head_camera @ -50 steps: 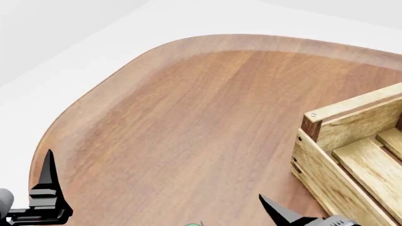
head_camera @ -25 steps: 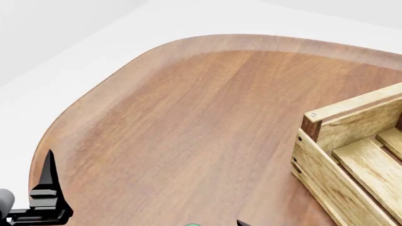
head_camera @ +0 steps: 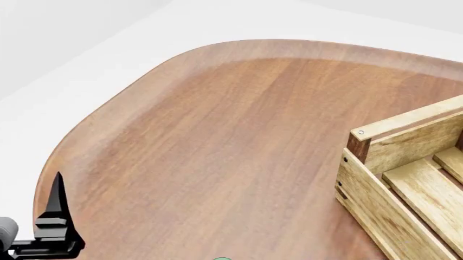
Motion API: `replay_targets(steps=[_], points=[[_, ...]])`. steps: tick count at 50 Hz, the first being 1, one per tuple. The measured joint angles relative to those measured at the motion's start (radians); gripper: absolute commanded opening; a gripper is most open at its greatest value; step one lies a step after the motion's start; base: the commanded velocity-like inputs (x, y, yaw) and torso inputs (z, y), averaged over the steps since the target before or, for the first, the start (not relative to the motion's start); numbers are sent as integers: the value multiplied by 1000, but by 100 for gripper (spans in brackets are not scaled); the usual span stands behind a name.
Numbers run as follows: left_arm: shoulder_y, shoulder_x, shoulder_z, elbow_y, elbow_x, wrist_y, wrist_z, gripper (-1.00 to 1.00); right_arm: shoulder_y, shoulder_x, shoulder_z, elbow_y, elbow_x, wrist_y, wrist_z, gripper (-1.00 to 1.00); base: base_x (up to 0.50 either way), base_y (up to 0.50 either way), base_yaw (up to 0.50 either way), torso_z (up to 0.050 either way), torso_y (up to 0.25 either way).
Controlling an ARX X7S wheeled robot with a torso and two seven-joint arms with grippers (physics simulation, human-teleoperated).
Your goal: Pick up the salad dressing and put it in the tray.
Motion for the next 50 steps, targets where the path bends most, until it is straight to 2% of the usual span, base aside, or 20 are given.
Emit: replay_targets(steps=[50], points=[[1, -14, 17, -12, -7, 15, -14, 100, 196, -137, -121, 373, -46, -73, -94, 100, 0, 0, 0, 0, 0]])
